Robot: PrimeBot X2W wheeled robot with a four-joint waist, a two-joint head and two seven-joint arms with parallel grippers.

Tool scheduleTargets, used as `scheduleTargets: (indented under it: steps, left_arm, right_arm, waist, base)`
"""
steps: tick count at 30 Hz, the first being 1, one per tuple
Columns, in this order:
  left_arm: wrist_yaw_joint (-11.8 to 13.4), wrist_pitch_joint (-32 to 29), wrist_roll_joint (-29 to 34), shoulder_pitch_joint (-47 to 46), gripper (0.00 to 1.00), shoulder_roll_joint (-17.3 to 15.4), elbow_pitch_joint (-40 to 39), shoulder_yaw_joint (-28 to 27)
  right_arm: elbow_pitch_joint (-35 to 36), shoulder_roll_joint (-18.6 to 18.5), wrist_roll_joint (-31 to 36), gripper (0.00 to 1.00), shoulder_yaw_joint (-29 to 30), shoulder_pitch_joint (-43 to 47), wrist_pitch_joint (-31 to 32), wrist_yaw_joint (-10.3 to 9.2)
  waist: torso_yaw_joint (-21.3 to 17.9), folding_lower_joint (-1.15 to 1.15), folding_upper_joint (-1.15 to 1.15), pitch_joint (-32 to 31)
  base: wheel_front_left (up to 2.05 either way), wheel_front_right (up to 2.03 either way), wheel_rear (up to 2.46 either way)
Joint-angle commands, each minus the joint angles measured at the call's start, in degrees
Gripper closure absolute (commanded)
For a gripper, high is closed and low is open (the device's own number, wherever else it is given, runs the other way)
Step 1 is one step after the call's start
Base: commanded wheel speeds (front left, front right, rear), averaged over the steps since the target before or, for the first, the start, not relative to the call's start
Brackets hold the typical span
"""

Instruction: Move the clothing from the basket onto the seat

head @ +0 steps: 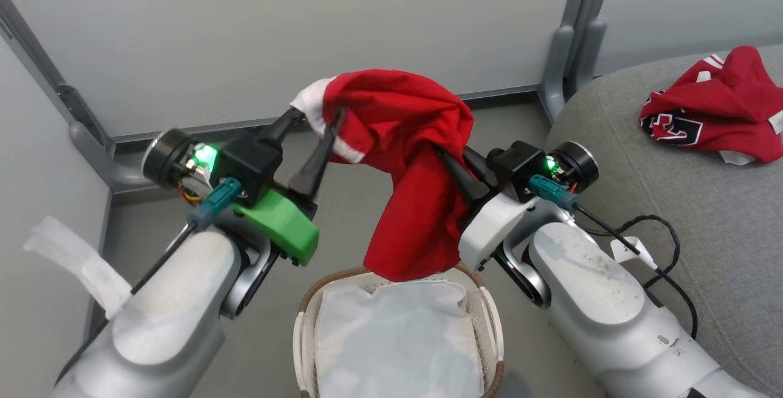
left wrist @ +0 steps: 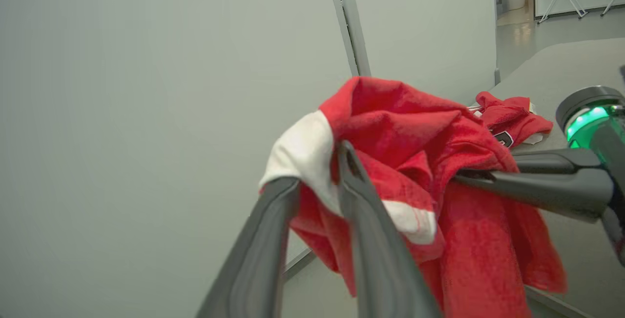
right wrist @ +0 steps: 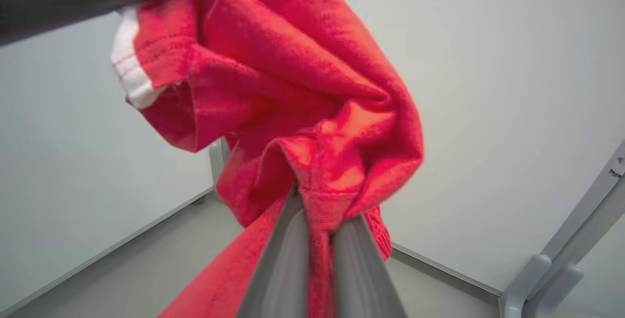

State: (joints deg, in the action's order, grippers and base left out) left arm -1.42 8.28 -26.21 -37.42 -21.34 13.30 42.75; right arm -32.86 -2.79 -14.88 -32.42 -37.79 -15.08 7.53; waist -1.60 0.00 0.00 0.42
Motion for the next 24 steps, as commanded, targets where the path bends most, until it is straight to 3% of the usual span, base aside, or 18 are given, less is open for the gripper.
scheduleTargets:
  steps: [1,12,24]
  left_arm:
    - [0.52,1.02,-0.77,2.02,0.0,-0.01,0.42,-0.2]
    - [1.1,5.84,-3.18,11.71,0.0,4.08,5.0,1.66]
    - [0.45,6.91,-1.66,17.51,0.0,7.95,6.41,-0.65]
  right_arm:
    - [0.48,-0.19,0.52,1.0,0.7,1.06,-0.12,-0.08]
    - [2.09,-0.77,4.51,1.0,8.65,4.15,-0.13,-0.08]
    - [4.34,-1.92,6.75,1.0,15.68,8.25,-0.12,-0.08]
  waist:
    - [-0.09,0.0,0.0,0.07]
    - [-0.78,0.0,0.0,1.26]
    - [-2.62,0.0,0.0,2.15]
  base:
    - [0.0,0.0,0.0]
    - [0.0,0.0,0.0]
    - [0.0,0.0,0.0]
